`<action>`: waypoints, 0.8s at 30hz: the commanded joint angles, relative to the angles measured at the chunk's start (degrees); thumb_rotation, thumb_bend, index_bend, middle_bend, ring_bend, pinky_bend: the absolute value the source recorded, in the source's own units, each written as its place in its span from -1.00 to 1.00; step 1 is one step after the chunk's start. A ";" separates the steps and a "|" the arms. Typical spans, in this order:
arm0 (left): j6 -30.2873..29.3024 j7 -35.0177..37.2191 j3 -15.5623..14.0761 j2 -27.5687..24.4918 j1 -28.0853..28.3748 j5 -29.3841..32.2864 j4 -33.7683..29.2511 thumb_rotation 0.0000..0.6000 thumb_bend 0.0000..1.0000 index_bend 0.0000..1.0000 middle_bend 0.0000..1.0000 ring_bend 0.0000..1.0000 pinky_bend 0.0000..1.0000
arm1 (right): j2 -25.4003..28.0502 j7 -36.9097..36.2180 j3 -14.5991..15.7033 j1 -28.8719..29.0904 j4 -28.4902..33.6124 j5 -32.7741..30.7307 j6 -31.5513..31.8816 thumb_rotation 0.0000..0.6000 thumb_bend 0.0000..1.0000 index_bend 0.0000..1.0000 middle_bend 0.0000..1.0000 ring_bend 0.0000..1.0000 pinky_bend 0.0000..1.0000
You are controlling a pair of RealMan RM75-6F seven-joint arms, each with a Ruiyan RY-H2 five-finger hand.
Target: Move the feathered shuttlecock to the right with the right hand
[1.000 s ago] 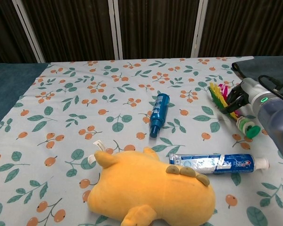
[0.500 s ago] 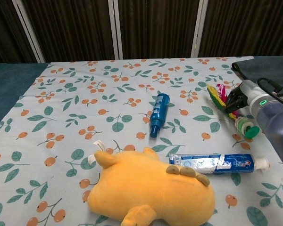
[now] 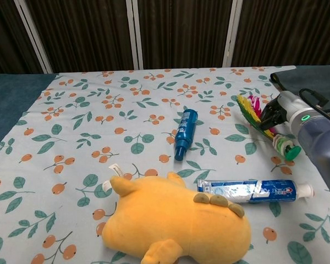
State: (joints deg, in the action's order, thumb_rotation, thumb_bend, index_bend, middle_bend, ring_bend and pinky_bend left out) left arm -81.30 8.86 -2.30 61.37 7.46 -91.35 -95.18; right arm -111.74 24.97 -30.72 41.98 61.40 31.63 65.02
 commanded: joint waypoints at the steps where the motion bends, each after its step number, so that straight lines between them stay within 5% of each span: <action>1: 0.02 0.00 0.01 -0.02 0.00 0.03 -0.03 0.99 -0.65 -1.00 -1.00 -1.00 -1.00 | 0.74 -0.08 -0.42 -0.25 1.78 0.41 0.76 1.00 -0.28 0.29 -0.23 -1.00 -1.00; 18: -0.23 -0.49 -0.09 0.10 -0.11 -0.24 -0.08 1.00 -0.65 -1.00 -1.00 -1.00 -1.00 | 10.34 -3.25 -6.17 -7.26 24.96 -3.02 8.87 1.00 -0.28 0.31 -0.21 -1.00 -1.00; 24: -0.66 -0.91 -0.09 0.33 -0.26 -0.47 -0.05 0.99 -0.66 -1.00 -1.00 -1.00 -1.00 | 12.97 -6.56 -5.96 -10.95 30.55 -3.12 10.89 1.00 -0.28 0.31 -0.21 -1.00 -1.00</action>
State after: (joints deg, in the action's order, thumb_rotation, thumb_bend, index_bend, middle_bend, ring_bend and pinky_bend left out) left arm -81.94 7.97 -2.39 61.69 7.21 -91.80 -95.24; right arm -99.59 19.73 -36.75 32.31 90.47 28.42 75.00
